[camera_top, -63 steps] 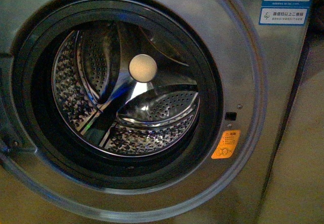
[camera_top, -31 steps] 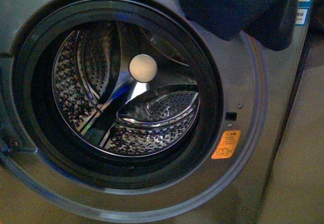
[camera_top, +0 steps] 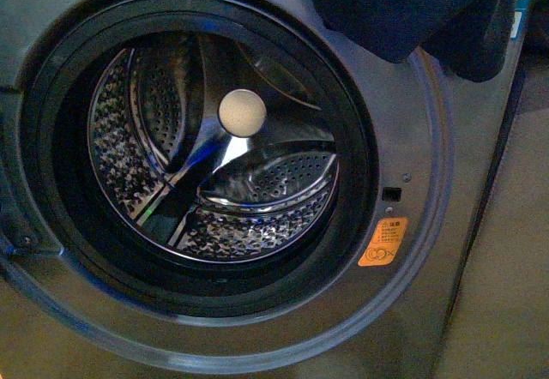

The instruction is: Put clothes into washing machine

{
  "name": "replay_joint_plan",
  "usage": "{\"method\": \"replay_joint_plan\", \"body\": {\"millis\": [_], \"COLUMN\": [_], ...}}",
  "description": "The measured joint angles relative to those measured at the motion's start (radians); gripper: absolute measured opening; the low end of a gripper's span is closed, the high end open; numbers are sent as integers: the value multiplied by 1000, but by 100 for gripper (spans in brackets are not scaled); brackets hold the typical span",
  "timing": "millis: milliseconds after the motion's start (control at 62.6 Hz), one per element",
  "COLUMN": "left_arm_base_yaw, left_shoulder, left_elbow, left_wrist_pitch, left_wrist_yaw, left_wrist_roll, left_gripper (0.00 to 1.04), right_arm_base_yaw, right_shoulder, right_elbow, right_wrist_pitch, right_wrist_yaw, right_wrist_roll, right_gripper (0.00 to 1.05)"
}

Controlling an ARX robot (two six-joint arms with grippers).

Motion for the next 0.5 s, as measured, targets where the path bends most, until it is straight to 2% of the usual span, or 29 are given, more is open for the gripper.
{"method": "replay_joint_plan", "body": {"millis": [64, 160, 335, 495], "left_arm_base_yaw": [107, 164, 147, 51], "left_shoulder": [157, 364, 632, 882], "left_elbow": [32, 134, 349, 565], "left_wrist_pitch": [168, 376, 596, 780], "left_wrist_yaw": [174, 275, 345, 371], "left_wrist_roll": [-94, -161, -242, -323], "left_gripper": [98, 98, 98, 98], "right_arm_base_yaw": [0, 0, 0, 0], "right_shoulder": [0, 0, 0, 0], "right_elbow": [0, 0, 0, 0], "right_wrist_pitch": [0, 0, 0, 0], "right_wrist_yaw": [-3, -2, -2, -2], "right_wrist_roll": [0, 0, 0, 0], "right_gripper": [14, 14, 14, 14]}}
